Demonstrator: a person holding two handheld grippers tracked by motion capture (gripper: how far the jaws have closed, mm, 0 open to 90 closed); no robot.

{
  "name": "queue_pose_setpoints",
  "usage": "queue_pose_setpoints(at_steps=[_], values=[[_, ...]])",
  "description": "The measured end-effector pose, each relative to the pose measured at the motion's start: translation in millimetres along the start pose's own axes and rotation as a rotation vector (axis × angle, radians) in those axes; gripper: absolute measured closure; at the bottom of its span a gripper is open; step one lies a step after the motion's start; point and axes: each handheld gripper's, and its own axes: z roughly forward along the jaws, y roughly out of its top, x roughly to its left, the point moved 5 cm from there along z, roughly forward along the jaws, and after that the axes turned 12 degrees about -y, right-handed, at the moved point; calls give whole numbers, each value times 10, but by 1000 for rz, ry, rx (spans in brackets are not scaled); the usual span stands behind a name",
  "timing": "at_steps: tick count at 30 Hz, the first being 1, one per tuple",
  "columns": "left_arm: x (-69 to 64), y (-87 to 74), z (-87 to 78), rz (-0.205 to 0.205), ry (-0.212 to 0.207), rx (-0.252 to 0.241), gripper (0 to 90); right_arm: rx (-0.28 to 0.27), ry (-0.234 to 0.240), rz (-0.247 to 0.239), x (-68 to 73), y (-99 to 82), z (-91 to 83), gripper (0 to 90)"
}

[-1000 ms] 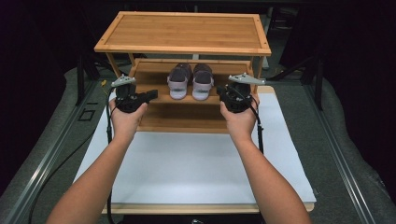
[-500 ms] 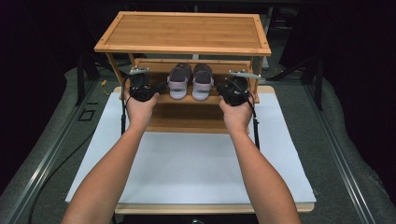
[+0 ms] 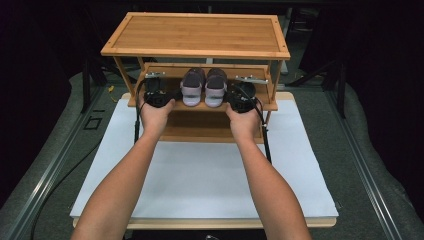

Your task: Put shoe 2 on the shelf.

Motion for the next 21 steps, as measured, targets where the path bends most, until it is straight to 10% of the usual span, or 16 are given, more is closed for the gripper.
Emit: queue_pose_setpoints(at_steps=[9, 10, 13, 14, 16, 17, 21], values=[[-49, 11, 56, 15, 13, 12, 900, 22, 10, 12, 18, 17, 31, 900], [-41, 14, 64, 15, 10, 14, 900, 43, 69, 9, 14, 32, 38, 900], [-21, 34, 86, 7, -14, 18, 900, 30, 0, 20, -7, 49, 75, 900], [-8, 48, 93, 7, -11, 20, 900, 52, 67, 26, -6, 53, 74, 900], [-4, 54, 95, 7, -6, 22, 900, 35, 2, 30, -6, 61, 93, 900], [2, 64, 97, 14, 3, 23, 900, 54, 67, 15, 9, 60, 78, 900], [6, 59, 105, 14, 14, 23, 900, 43, 18, -4, 37, 71, 90, 900]])
